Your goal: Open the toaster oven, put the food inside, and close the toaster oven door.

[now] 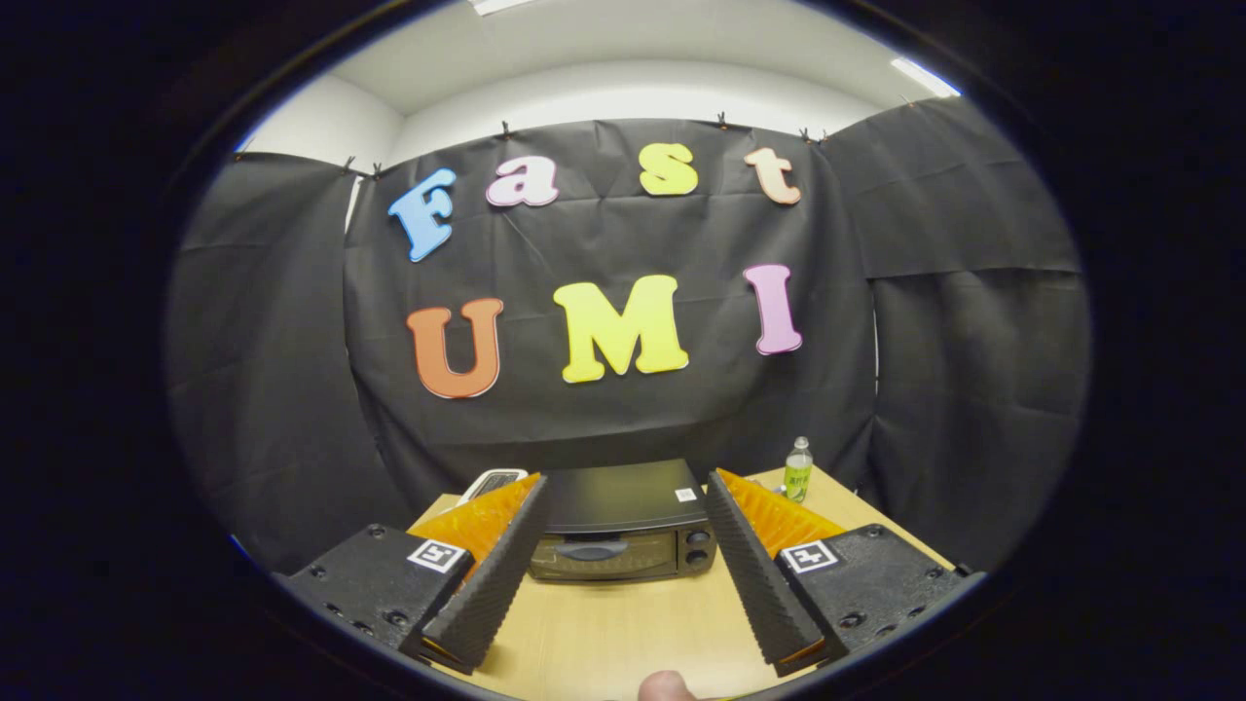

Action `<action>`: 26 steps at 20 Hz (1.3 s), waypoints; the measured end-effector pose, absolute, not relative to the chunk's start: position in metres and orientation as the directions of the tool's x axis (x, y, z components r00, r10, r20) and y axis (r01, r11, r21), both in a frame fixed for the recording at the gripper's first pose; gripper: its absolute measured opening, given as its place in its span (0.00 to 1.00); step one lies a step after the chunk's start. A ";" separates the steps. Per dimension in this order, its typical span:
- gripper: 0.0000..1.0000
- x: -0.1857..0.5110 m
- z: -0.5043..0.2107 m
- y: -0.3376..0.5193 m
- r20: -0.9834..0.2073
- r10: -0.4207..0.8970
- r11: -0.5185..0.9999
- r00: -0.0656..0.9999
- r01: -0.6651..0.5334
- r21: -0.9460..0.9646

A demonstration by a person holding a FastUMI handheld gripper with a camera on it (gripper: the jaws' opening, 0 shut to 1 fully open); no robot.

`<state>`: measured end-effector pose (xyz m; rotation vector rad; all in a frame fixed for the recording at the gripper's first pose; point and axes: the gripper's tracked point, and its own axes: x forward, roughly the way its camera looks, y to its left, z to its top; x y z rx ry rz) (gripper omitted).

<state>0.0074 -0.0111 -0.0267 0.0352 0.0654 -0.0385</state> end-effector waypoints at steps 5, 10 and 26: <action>1.00 0.030 -0.040 -0.005 -0.090 -0.013 1.000 0.996 0.015 0.027; 1.00 0.079 -0.070 0.006 -0.124 0.025 0.999 0.992 -0.020 0.039; 1.00 0.236 -0.226 0.030 -0.318 0.016 1.000 0.948 -0.017 0.001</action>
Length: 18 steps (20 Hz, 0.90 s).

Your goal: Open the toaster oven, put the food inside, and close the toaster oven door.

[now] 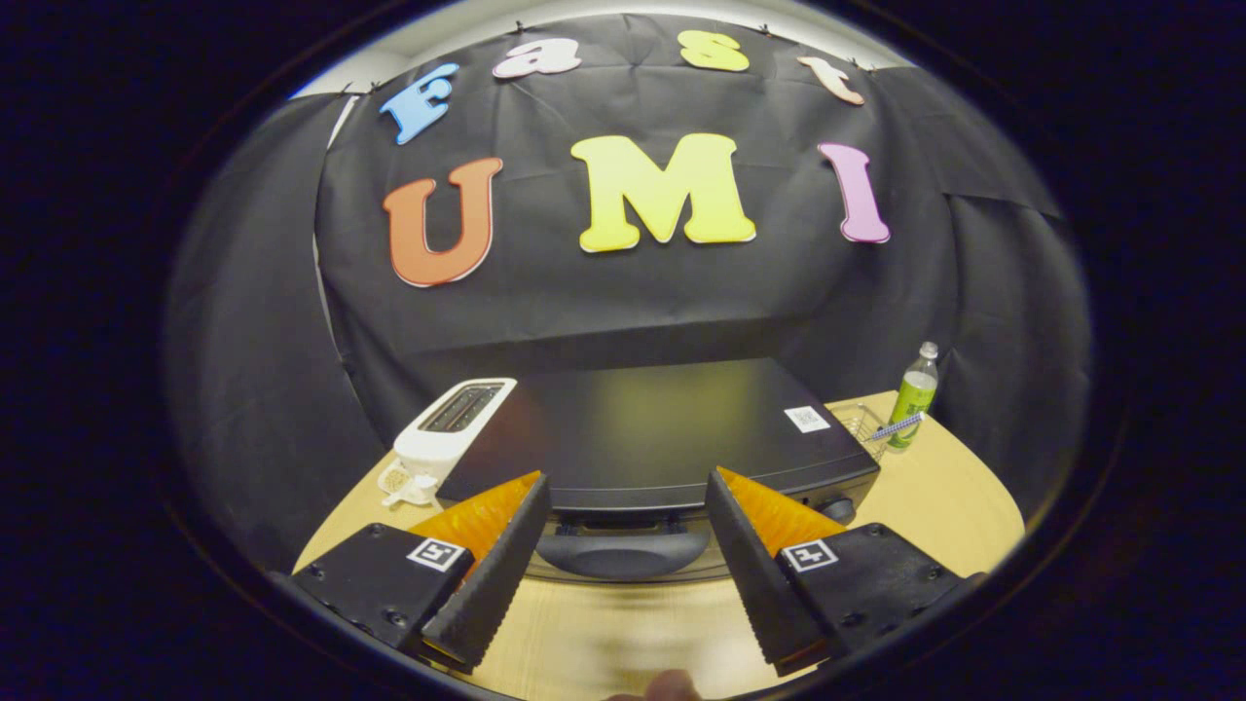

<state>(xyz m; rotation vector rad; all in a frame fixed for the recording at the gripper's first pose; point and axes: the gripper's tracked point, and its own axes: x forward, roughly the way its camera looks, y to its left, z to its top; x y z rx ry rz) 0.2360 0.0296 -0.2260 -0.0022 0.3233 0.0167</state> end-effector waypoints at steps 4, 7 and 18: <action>1.00 0.240 -0.250 0.028 -0.354 -0.003 0.999 0.935 -0.010 -0.035; 1.00 0.240 -0.257 0.027 -0.347 -0.008 0.998 0.938 -0.016 -0.066; 1.00 0.174 -0.292 0.025 -0.451 -0.007 0.998 0.892 -0.021 -0.058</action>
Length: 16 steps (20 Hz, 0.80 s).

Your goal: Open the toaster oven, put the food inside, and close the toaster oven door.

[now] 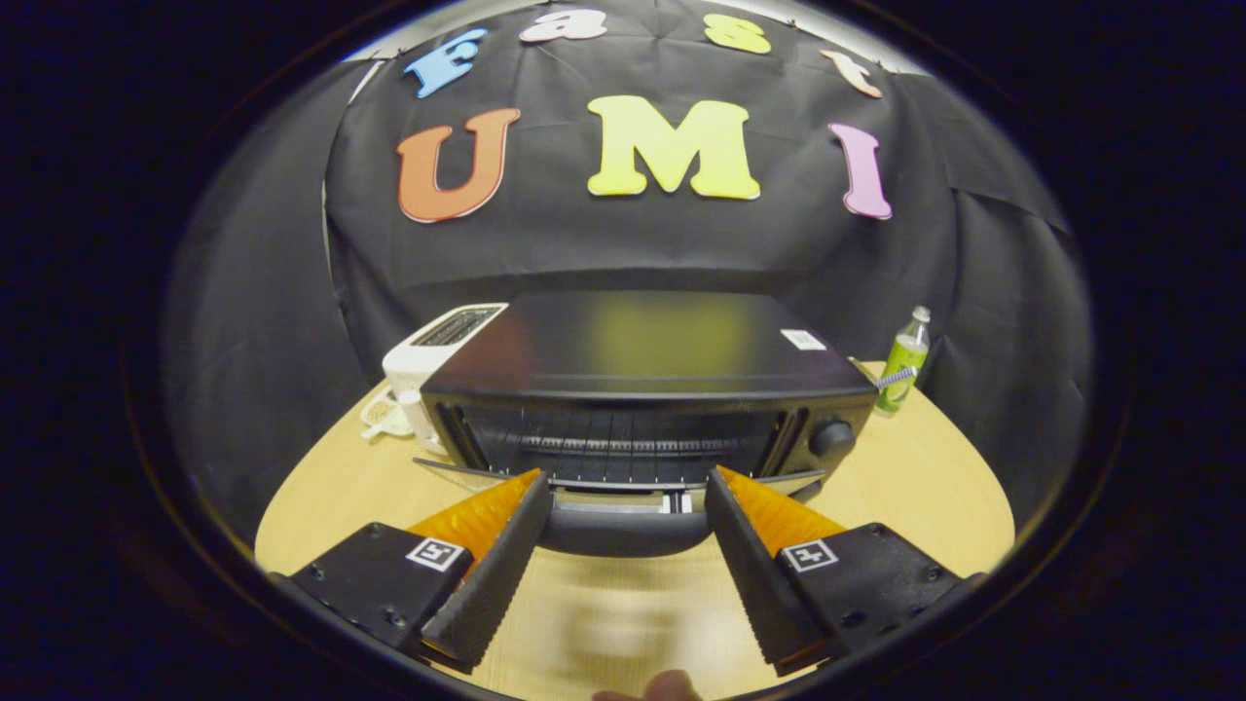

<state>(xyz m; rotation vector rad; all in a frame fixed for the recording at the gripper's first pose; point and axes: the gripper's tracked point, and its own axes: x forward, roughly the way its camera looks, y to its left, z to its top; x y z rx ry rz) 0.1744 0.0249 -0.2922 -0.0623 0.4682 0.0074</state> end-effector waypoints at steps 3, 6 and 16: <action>1.00 0.152 -0.311 0.023 -0.484 -0.018 0.996 0.875 -0.024 -0.082; 1.00 0.136 -0.330 0.023 -0.519 -0.028 0.997 0.854 -0.017 -0.081; 1.00 0.112 -0.379 0.021 -0.631 -0.015 0.997 0.776 -0.036 -0.067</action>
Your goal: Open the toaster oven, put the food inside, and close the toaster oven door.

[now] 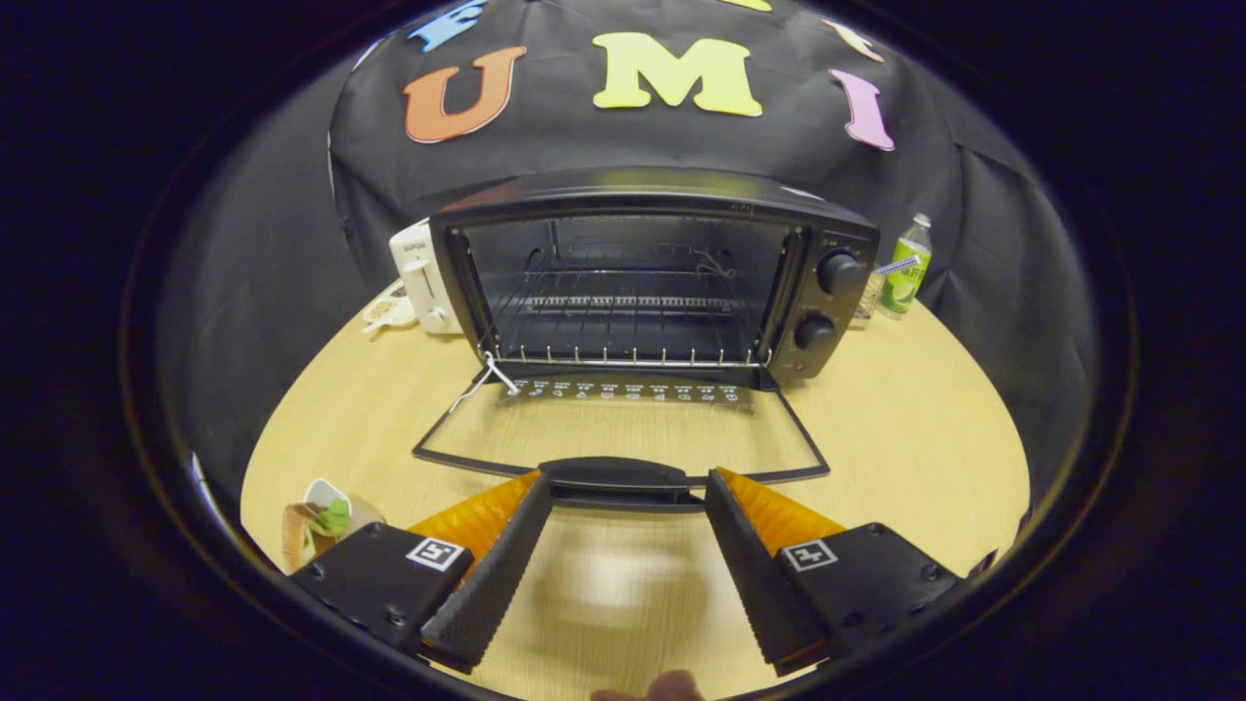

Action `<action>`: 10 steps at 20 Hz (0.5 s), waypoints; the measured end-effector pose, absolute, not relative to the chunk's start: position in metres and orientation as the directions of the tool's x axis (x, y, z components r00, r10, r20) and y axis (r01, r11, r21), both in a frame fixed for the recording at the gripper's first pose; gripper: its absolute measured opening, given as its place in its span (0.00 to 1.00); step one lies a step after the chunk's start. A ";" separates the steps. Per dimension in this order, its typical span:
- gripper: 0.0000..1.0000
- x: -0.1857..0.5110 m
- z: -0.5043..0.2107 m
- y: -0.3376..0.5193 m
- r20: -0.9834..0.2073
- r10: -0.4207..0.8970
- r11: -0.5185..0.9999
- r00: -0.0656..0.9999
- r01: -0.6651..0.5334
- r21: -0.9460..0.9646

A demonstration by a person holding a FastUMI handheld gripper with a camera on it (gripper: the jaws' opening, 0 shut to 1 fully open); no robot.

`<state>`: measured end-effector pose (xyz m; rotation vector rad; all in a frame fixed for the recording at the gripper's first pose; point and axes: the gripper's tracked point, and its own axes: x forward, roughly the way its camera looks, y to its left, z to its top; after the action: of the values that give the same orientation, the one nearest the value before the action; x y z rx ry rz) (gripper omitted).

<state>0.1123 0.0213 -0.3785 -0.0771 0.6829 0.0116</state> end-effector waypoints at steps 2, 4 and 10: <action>1.00 0.106 -0.377 0.020 -0.649 0.002 0.996 0.760 -0.060 -0.067; 1.00 0.094 -0.360 0.027 -0.663 0.074 0.993 0.745 -0.119 -0.022; 1.00 0.054 -0.277 0.046 -0.656 0.370 0.928 0.657 -0.287 0.237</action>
<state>0.0539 0.0456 -0.2769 0.1158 0.7681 0.3728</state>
